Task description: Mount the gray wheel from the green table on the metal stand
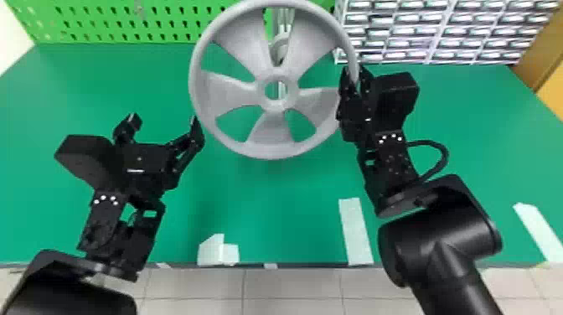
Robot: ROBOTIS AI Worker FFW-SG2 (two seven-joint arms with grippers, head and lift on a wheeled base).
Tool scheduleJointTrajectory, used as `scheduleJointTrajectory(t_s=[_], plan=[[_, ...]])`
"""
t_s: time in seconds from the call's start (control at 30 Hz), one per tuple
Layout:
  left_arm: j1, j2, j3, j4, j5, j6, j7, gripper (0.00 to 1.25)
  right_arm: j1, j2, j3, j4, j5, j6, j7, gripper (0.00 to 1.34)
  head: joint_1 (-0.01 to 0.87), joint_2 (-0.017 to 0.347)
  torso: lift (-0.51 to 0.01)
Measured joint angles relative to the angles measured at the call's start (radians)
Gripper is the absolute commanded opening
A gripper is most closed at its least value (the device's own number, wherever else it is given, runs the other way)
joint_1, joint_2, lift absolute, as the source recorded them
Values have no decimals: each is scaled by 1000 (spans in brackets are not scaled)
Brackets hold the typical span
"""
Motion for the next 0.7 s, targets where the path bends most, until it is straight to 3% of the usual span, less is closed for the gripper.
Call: scheduleJointTrajectory(t_s=[0.23,0.7], plan=[[-37,0,0,36,50,33,-65,1055,1,-1,20,20,-7,-38,-44,230,867,52,-100],[-82,-1,-46,123,112,-9,-67,1032,-6,-1,54,43,-19,-91,-129,230,867,52,-100]])
